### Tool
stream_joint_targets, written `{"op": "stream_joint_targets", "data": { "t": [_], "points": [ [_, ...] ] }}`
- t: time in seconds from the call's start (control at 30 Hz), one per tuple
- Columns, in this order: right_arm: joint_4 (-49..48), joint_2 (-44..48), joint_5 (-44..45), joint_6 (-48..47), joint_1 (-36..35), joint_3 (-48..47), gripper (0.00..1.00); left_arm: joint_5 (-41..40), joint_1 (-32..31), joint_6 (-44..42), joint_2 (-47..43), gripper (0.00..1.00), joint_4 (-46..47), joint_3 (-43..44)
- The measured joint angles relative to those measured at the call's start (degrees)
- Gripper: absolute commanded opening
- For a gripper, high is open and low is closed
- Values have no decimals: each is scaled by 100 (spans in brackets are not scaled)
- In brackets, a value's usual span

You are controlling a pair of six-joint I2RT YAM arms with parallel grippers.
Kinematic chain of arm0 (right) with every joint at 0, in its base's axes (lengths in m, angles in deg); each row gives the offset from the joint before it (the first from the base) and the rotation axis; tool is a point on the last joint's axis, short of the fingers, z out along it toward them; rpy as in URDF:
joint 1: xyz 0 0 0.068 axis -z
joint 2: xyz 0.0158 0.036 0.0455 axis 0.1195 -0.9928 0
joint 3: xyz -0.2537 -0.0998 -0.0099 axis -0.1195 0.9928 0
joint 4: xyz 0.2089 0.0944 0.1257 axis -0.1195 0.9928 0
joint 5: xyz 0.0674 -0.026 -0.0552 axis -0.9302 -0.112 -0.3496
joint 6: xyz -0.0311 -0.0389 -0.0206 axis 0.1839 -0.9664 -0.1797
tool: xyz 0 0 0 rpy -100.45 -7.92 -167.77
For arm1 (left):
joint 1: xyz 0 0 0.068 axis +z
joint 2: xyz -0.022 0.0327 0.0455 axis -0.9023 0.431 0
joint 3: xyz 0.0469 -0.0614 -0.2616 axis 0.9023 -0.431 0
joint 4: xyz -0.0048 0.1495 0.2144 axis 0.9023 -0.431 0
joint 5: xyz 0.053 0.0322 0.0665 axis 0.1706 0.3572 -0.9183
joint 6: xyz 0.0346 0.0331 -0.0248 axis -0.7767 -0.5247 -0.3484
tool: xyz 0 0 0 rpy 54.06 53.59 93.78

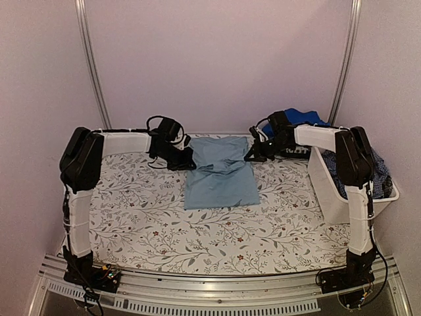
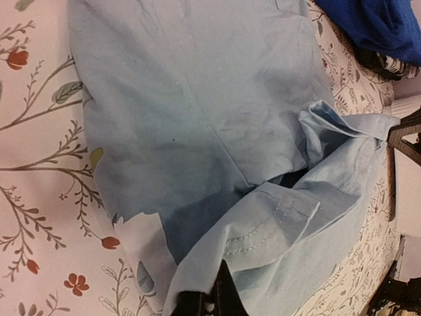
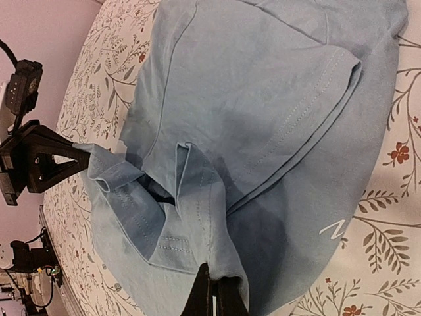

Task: Fold and stack the mixed laundry pile
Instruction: Fold the rectangle-folded T-shirt at the center of the board.

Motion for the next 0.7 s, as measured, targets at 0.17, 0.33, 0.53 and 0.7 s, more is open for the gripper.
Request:
{"op": "stream_joint_targets", "data": {
  "t": [0.17, 0.33, 0.53, 0.7],
  "points": [
    [17, -389, 22, 7, 13, -164, 1, 133, 111, 0, 487, 0, 11, 372],
    [125, -570, 96, 79, 46, -197, 29, 264, 201, 2, 654, 34, 22, 487],
    [243, -483, 251, 107, 190, -146, 47, 297, 367, -59, 481, 53, 94, 352],
    [365, 90, 295, 74, 264, 122, 42, 249, 605, -208, -369, 51, 94, -385]
  ]
}}
